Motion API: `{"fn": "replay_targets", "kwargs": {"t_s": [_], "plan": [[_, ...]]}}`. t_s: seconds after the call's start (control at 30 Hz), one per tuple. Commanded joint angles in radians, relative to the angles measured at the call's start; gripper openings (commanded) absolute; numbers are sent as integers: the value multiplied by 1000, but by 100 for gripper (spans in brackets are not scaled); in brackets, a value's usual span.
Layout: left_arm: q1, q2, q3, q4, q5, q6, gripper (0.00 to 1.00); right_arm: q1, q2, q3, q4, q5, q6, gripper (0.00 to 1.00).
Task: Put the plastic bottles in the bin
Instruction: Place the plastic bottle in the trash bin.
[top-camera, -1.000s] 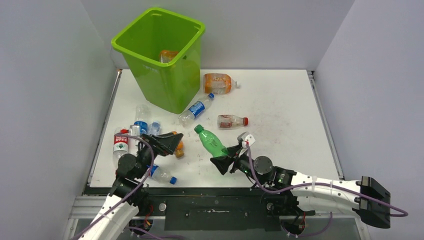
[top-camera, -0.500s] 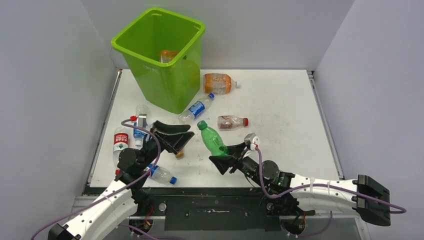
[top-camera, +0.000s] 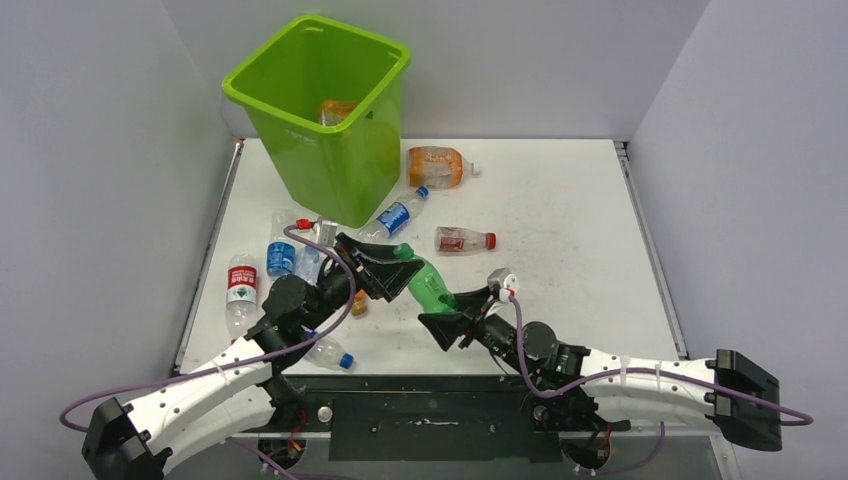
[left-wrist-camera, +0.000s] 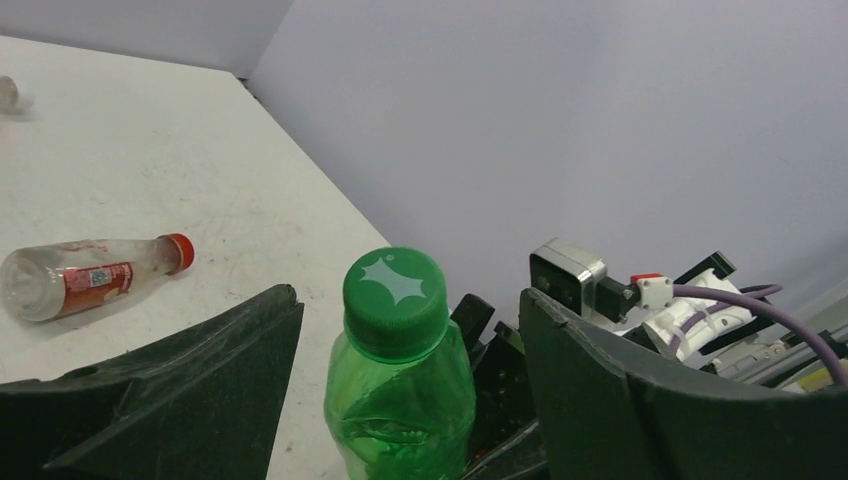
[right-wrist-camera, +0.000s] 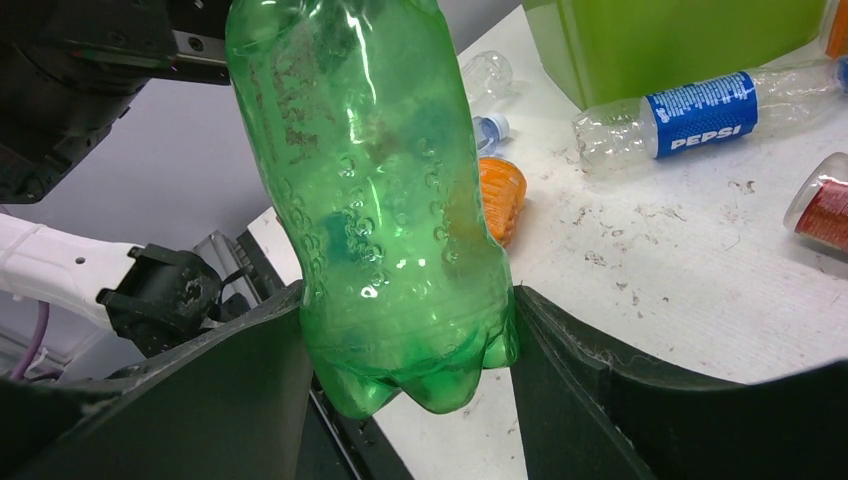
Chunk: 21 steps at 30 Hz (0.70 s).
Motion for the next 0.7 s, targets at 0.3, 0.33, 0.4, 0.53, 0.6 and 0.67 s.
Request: {"fn": "replay_targets", "kwargs": {"t_s": [0.3,0.33,0.4,0.53,0.6,0.67], "plan": [[-34,32,62,53,-56,53,14,8,-58,20,-10,22,-21,37],[-34,32,62,53,-57,58,8,8,-60,26,-29,20,-21,41],[-35,27,66,46,-62,68,0,7,-66,46,-81,5,-20,70],[-35,-1,93,-13,-83,124,0,8,-88,105,-224,-29,-44,90],[-34,-21,112,-50,-109,157,0,8,-123,131,-295,-41,-60,90],[-34,-41,135,-92,-130,197,0,8,-153,163,-374,-48,-74,90]]}}
